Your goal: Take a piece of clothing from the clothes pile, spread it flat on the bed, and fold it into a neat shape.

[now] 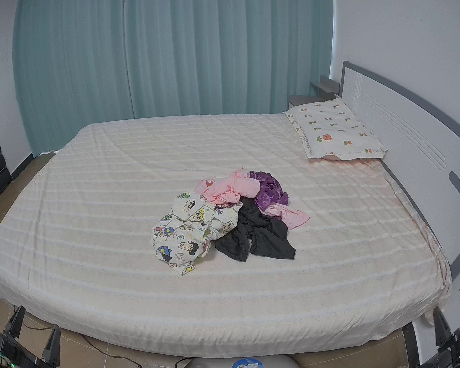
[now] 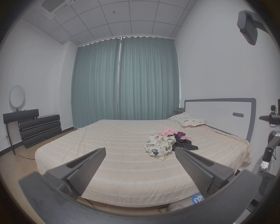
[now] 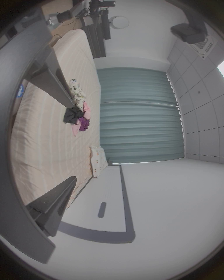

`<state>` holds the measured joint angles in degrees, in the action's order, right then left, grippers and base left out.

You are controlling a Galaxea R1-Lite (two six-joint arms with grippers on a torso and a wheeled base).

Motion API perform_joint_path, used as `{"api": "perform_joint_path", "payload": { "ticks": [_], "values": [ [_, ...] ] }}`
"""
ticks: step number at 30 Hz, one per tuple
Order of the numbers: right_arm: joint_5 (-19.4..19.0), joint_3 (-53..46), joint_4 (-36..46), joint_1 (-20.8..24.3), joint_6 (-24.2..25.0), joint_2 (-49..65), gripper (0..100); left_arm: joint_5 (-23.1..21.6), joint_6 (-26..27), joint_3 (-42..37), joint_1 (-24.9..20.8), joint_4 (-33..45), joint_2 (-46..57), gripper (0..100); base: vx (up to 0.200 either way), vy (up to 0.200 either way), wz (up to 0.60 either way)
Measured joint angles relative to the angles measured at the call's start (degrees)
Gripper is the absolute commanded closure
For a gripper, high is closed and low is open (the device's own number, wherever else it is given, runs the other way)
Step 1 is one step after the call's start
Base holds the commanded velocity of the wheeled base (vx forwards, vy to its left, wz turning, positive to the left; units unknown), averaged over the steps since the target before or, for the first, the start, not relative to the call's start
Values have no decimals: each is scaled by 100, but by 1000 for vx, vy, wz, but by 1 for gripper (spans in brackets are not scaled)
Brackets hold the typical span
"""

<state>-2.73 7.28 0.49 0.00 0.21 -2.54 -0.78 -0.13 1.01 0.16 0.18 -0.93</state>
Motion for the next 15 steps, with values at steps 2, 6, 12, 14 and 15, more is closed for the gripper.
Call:
{"api": "perform_joint_path", "payload": {
  "ticks": [2, 6, 12, 14, 15],
  "values": [
    [-150, 429, 60, -2, 12, -217, 0, 0, 2, 0, 0, 0, 0, 0, 0, 0, 0],
    [-405, 1017, 140, -5, 83, -912, 0, 0, 4, 0, 0, 0, 0, 0, 0, 0, 0],
    [-660, 1367, -93, 116, 393, -2422, 0, 0, 9, 0, 0, -2, 0, 0, 0, 0, 0],
    [-703, 1421, -280, 193, 527, -2910, 0, 0, 9, 0, 0, -2, 0, 0, 0, 0, 0],
    [-720, 1446, -379, 230, 591, -3156, 0, 0, 9, 0, 0, -2, 0, 0, 0, 0, 0]
  ]
}}
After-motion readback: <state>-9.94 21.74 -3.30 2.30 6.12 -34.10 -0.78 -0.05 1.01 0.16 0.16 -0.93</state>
